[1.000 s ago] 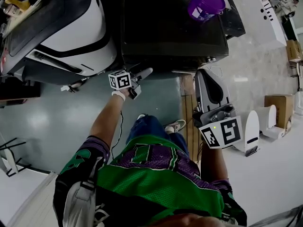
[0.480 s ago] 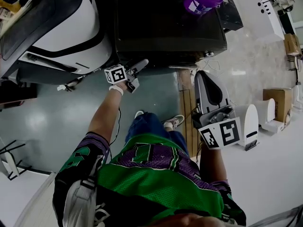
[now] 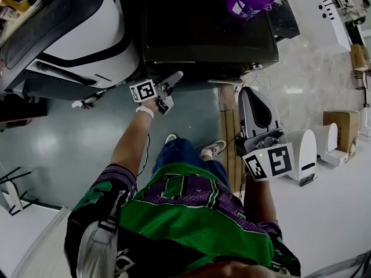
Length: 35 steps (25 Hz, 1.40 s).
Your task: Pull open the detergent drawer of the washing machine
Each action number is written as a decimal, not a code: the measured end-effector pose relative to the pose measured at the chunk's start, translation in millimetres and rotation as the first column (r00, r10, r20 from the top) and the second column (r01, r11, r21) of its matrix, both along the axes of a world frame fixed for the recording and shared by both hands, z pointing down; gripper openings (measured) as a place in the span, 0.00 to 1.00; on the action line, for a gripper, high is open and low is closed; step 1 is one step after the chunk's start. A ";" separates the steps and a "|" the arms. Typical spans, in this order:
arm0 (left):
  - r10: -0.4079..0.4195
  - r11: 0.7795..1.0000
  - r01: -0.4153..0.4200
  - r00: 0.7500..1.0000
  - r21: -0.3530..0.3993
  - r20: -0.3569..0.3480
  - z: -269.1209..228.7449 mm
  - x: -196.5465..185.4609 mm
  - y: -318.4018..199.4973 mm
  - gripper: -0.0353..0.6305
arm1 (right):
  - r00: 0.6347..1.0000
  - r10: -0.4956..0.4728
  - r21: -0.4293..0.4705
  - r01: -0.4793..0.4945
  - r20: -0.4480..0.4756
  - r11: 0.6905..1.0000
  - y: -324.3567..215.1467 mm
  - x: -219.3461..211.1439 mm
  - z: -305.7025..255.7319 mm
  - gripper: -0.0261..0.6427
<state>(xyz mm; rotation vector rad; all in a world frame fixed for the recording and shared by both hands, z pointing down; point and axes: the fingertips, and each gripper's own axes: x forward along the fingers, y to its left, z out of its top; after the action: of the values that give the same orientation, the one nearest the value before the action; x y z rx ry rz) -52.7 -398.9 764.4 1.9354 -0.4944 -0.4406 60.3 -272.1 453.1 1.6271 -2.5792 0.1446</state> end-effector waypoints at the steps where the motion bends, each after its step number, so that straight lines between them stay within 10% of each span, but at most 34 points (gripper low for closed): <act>1: -0.029 0.999 0.028 1.000 -0.024 -0.012 -1.0 -0.8 -2.2 0.72 | 1.000 -0.001 -0.003 0.001 0.005 1.000 0.2 0.8 -0.5 0.04; 16: -0.377 0.892 0.339 0.923 -0.300 -0.077 4.3 -14.0 -24.3 0.75 | 0.999 -0.005 -0.018 0.006 0.031 1.000 1.2 16.9 -12.3 0.04; 35: -0.394 0.879 0.353 0.916 -0.321 -0.071 6.8 -13.7 9.4 0.75 | 0.991 -0.117 0.005 0.117 0.059 0.993 23.9 29.1 -25.8 0.04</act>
<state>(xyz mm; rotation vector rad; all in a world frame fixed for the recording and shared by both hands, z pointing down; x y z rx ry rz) -66.4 -389.5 771.2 1.5014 -0.8061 -0.6967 89.4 -248.2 427.3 1.4885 -2.7110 0.1855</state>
